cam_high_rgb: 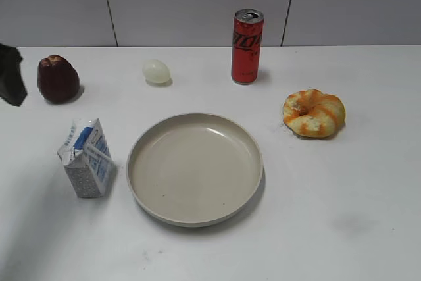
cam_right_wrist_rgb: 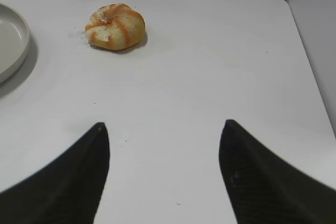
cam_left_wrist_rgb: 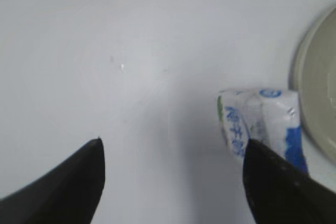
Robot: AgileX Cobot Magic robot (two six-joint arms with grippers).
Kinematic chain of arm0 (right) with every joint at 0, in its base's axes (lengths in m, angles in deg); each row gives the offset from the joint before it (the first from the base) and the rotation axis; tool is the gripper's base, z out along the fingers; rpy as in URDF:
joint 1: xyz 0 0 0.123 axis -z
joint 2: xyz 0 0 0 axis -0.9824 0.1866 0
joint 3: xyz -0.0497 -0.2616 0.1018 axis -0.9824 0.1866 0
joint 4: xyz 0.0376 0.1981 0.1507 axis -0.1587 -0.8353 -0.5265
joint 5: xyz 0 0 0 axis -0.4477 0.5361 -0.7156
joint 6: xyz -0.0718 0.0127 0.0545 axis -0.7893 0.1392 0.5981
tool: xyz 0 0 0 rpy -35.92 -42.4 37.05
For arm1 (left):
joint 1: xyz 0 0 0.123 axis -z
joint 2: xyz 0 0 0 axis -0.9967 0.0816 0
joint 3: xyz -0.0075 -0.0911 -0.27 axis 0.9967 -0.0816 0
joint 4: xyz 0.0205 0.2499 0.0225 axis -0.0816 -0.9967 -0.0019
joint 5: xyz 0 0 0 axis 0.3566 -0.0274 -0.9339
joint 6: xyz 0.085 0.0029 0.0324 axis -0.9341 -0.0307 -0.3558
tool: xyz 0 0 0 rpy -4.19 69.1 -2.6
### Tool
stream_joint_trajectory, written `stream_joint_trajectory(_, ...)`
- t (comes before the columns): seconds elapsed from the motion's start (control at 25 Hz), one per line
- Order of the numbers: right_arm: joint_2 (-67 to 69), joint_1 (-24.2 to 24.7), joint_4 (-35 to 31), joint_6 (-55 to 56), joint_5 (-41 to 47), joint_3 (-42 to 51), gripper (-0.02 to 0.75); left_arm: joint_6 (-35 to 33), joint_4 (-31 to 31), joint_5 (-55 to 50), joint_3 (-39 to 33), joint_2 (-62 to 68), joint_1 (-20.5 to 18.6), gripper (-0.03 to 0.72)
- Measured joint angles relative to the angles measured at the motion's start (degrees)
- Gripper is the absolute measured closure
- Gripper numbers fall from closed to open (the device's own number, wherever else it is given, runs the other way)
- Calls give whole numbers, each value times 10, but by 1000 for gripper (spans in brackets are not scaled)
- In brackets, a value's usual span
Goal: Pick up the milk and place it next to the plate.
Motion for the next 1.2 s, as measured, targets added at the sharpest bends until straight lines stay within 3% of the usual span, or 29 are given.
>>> stream_joint_trajectory(0.16, 0, 0, 0, 0, 0, 0, 241, -24, 3, -86, 4, 0, -65, 115)
stream_joint_trajectory(0.24, 0, 0, 0, 0, 0, 0, 241, -31, 3, -95, 1, -5, -80, 120)
stream_joint_trajectory(0.44, 0, 0, 0, 0, 0, 0, 241, -34, 15, -97, -79, -89, -83, 122)
stream_joint_trajectory(0.84, 0, 0, 0, 0, 0, 0, 241, -34, 24, -53, -311, -435, -83, 126)
stream_joint_trajectory(1.0, 0, 0, 0, 0, 0, 0, 241, -34, 24, -37, -360, -572, -83, 127)
stream_joint_trajectory(1.2, 0, 0, 0, 0, 0, 0, 241, -34, 27, -26, -370, -704, -83, 129)
